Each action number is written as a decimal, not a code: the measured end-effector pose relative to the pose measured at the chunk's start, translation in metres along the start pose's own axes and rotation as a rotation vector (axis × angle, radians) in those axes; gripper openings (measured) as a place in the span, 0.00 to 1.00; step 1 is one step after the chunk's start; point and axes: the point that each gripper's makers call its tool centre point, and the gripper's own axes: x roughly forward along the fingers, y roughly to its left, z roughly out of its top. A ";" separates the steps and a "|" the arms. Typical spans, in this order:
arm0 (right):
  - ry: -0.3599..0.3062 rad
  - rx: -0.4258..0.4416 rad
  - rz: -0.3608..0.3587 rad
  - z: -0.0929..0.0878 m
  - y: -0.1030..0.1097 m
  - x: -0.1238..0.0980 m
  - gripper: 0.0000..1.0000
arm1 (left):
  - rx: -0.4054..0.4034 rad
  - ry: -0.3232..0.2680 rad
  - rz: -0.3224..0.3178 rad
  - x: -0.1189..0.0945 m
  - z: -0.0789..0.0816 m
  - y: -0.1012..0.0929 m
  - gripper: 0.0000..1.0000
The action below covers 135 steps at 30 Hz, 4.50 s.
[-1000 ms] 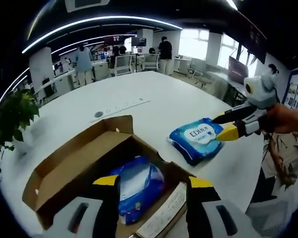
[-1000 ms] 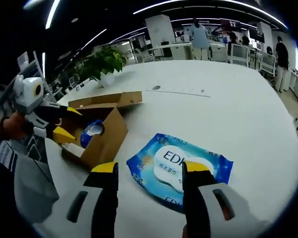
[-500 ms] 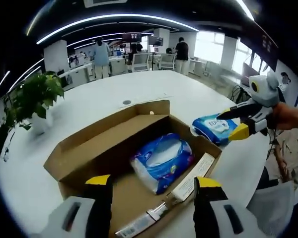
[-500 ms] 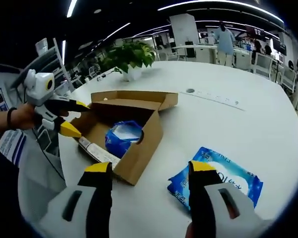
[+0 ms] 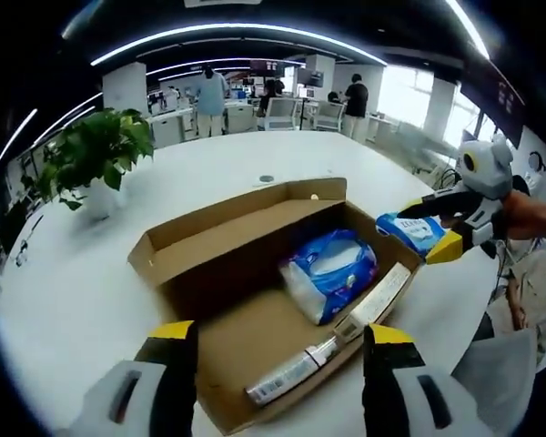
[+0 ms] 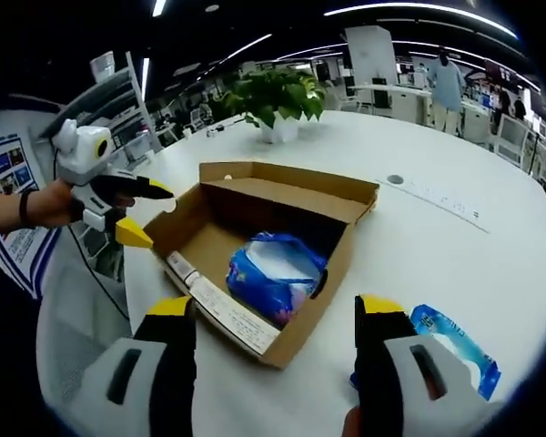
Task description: Operate the shoe box by opening the lid, removing the specified soft item, and placing it in the target area until the item is outside and the box remains undamaged.
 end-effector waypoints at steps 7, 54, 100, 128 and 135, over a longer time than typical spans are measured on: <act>0.013 -0.023 0.025 0.007 0.008 0.014 0.66 | -0.038 -0.010 0.013 -0.008 -0.008 0.011 0.76; 0.355 -0.428 0.130 -0.001 0.022 0.089 0.63 | -0.244 -0.150 -0.058 -0.036 -0.026 0.037 0.71; 0.635 -0.768 0.240 -0.038 0.022 0.123 0.60 | -0.320 -0.198 -0.033 -0.058 -0.037 0.064 0.41; 0.465 -0.685 0.195 -0.011 0.025 0.123 0.28 | -0.312 -0.205 -0.065 -0.058 -0.030 0.055 0.37; 0.405 -0.710 0.182 0.006 0.026 0.118 0.28 | -0.304 -0.201 -0.075 -0.057 -0.029 0.046 0.37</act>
